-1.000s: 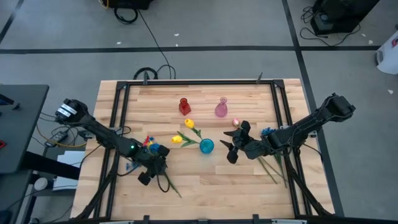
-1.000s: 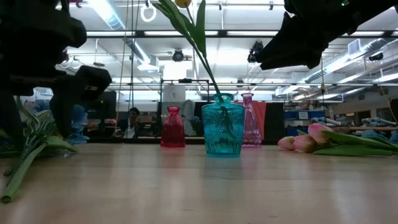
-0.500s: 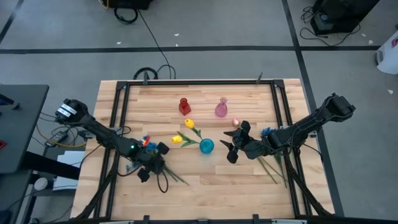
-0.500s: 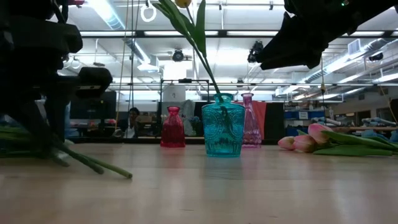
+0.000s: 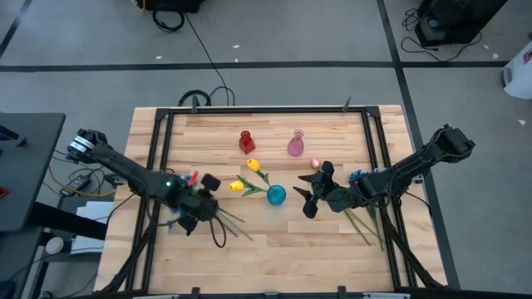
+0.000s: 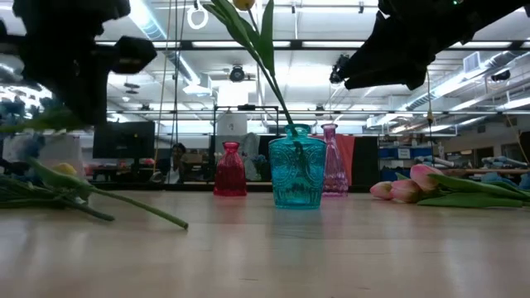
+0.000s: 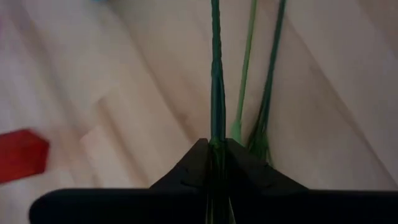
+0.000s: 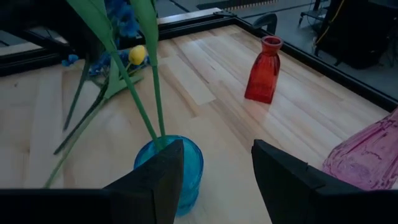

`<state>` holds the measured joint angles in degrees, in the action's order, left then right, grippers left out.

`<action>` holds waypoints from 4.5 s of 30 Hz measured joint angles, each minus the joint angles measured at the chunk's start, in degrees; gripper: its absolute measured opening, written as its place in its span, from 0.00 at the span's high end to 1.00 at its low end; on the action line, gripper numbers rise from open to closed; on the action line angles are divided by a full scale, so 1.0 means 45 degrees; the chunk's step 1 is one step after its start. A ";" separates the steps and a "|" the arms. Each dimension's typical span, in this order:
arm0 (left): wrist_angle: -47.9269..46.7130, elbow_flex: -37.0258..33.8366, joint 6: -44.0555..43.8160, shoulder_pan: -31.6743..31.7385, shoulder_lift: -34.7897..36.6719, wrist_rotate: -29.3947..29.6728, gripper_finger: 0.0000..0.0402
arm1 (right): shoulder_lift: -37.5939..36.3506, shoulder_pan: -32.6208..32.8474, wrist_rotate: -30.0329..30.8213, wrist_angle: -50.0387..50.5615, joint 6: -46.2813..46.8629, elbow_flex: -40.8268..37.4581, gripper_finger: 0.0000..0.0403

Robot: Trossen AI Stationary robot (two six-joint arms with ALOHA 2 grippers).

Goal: Sort flowers into vase by color
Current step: Put the middle right blue flowers into the pink vase

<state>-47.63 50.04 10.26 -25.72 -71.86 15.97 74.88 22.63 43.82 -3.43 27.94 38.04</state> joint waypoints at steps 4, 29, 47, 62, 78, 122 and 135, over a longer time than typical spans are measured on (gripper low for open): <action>-0.1765 0.0566 -0.0099 0.0191 0.0605 0.0815 0.88 | 0.0003 0.0000 0.0023 -0.0049 0.0074 0.0000 0.50; 0.2792 0.0734 0.4815 0.7950 0.1273 0.1228 0.88 | 0.0003 -0.5640 -0.4972 -0.2224 -0.4358 0.0000 0.50; 0.7386 0.0727 0.6998 1.0419 -0.0787 -0.1588 0.88 | 0.0003 -0.7757 -0.8445 -0.4309 -0.5845 0.0005 0.50; 0.9152 0.0730 0.6191 1.0346 -0.0976 -0.3395 0.88 | 0.0001 -0.7752 -0.8315 -0.5634 -0.6595 0.0005 0.59; 0.9451 0.0730 0.6178 1.0346 -0.0976 -0.4051 0.88 | -0.0001 -0.7751 -0.8127 -0.5880 -0.7031 0.0004 0.89; 0.9358 0.0730 0.6171 1.0351 -0.0975 -0.4442 0.88 | 0.0001 -0.7043 -0.7470 -0.4747 -0.9723 0.0539 0.96; 0.8740 0.0734 0.4749 1.0542 0.0104 -0.3182 0.66 | 0.0003 -0.6964 -0.6024 -0.4710 -0.9145 0.0539 0.96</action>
<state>-8.30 53.34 31.63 21.72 -71.39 1.65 74.89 -8.71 16.71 -24.62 -13.21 40.47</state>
